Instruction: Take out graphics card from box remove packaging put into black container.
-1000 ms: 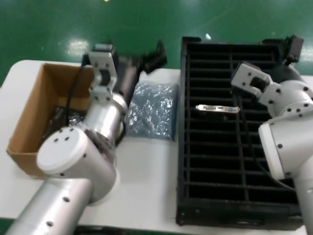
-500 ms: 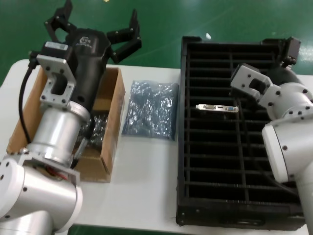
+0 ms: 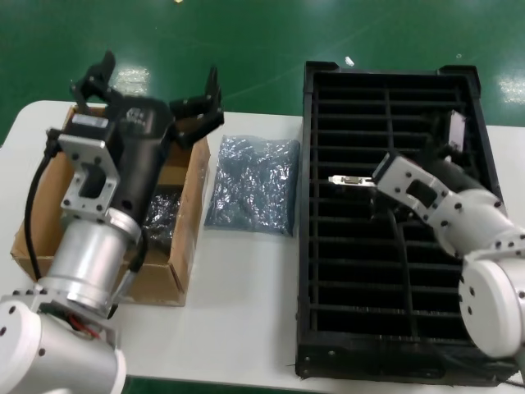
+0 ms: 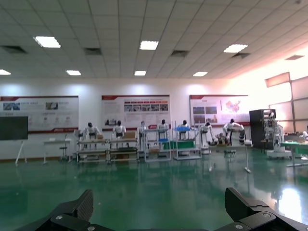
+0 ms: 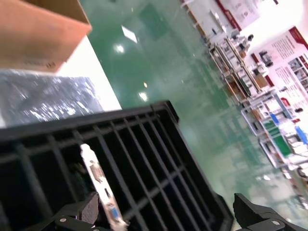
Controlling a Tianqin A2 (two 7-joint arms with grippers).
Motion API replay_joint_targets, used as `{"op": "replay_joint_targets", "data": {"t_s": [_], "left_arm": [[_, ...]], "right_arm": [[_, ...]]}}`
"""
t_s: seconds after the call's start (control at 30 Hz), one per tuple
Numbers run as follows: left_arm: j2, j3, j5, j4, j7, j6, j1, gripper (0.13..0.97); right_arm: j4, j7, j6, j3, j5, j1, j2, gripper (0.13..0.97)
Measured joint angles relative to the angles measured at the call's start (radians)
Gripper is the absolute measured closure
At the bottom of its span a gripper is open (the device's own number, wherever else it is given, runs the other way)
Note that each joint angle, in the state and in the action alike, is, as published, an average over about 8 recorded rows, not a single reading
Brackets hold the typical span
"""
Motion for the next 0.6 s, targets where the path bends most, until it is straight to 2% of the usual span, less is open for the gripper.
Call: {"op": "replay_joint_targets", "data": {"t_s": [0.6], "left_arm": [[-0.031,-0.020,0.118,0.002,-0.140,-0.020,0.116,0.132]], "right_arm": [[0.033,-0.188,0.200,0.048,0.512,-0.183,0.072,0.129]]}}
